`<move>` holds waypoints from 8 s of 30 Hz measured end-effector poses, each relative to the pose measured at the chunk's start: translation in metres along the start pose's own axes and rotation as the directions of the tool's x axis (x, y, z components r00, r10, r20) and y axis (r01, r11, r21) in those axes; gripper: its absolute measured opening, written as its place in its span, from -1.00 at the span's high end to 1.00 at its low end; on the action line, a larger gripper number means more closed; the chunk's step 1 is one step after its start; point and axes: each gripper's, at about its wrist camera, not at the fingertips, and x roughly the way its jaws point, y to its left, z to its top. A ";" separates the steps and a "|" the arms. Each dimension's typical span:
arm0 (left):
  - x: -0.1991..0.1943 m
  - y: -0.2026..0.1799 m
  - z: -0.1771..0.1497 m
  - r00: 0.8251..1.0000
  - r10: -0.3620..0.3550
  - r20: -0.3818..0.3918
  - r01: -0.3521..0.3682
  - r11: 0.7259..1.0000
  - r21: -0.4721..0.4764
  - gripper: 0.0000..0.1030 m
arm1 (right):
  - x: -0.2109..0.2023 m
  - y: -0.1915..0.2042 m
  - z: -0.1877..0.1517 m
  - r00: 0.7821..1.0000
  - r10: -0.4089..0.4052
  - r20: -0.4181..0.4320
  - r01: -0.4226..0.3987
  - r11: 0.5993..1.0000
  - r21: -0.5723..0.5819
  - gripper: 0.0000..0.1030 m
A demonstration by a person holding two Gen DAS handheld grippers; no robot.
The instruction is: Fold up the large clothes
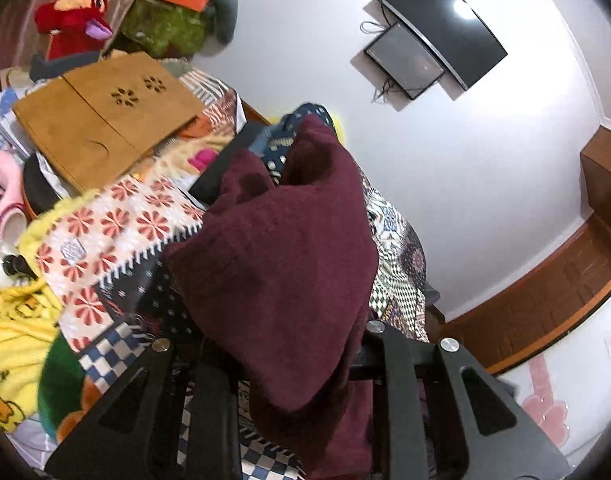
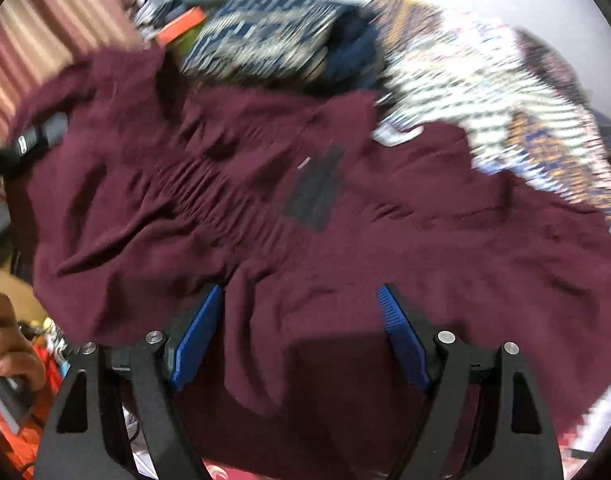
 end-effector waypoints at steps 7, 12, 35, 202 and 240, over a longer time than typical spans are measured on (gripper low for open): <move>0.010 -0.040 -0.016 0.998 0.061 0.026 -0.064 0.989 0.136 0.55 | 0.018 -0.015 -0.002 0.993 0.100 -0.066 -0.095 0.993 0.066 -0.50; 0.024 -0.098 -0.021 0.999 0.027 0.047 -0.037 0.970 0.242 0.55 | -0.023 -0.066 -0.005 0.989 0.145 0.024 -0.147 0.971 0.188 -0.50; 0.177 -0.280 -0.265 0.916 0.161 -0.367 0.213 0.581 0.785 0.20 | -0.185 -0.242 -0.083 0.895 -0.392 0.212 0.248 0.833 0.494 -0.50; -0.110 -0.188 0.043 0.950 -0.062 0.306 -0.141 0.788 0.599 -0.68 | -0.205 -0.006 0.093 0.755 0.079 0.651 -0.034 0.996 -0.082 -0.32; -0.178 -0.165 -0.035 0.872 -0.107 0.477 -0.222 0.782 0.582 -0.99 | -0.220 0.036 0.024 0.571 -0.102 0.814 0.195 0.981 -0.014 -1.00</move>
